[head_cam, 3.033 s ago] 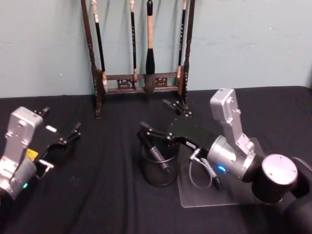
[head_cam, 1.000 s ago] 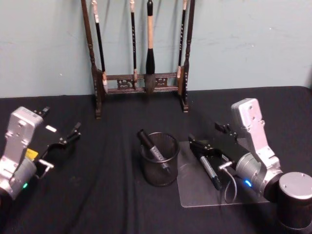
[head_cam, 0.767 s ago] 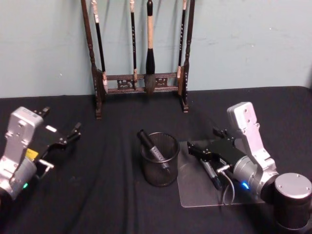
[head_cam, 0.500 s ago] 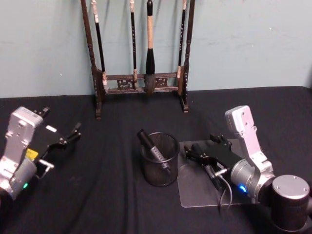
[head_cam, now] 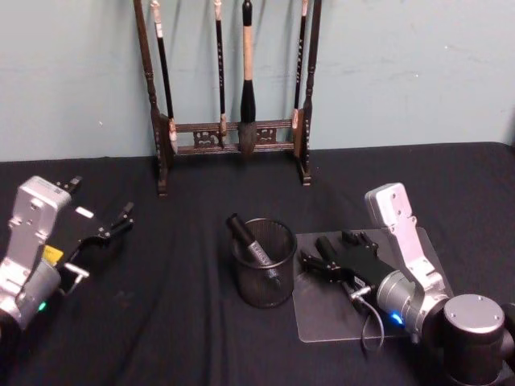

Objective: Pick up the water-based marker from the table and place it into the pen holder.

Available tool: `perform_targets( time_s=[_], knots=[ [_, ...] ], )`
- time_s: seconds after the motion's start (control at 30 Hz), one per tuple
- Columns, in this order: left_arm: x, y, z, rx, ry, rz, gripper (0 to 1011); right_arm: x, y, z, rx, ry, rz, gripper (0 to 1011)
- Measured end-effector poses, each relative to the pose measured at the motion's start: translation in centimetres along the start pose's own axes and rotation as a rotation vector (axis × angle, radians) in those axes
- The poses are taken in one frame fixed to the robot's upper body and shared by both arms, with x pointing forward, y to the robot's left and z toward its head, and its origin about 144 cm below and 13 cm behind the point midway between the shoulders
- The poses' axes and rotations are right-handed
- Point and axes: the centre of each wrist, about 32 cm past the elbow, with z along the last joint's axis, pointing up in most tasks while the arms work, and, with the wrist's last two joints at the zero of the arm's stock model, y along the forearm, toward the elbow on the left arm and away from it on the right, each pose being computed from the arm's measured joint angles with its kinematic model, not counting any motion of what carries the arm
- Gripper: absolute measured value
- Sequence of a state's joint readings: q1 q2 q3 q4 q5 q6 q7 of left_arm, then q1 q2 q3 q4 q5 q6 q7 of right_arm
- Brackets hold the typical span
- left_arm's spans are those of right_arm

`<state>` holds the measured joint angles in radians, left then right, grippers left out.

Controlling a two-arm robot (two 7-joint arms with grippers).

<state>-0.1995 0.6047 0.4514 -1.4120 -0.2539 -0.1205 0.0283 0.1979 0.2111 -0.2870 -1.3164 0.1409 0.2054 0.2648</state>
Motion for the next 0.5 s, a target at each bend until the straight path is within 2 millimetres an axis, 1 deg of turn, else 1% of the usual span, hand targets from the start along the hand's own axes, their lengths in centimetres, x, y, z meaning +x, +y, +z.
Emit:
perform_targets(
  time_s=[0.5],
  knots=[
    [0.0,0.0,0.0,0.0,0.0,0.0,1009,-0.02,0.23,-0.31,-0.014,-0.014,0.006,1002]
  ],
)
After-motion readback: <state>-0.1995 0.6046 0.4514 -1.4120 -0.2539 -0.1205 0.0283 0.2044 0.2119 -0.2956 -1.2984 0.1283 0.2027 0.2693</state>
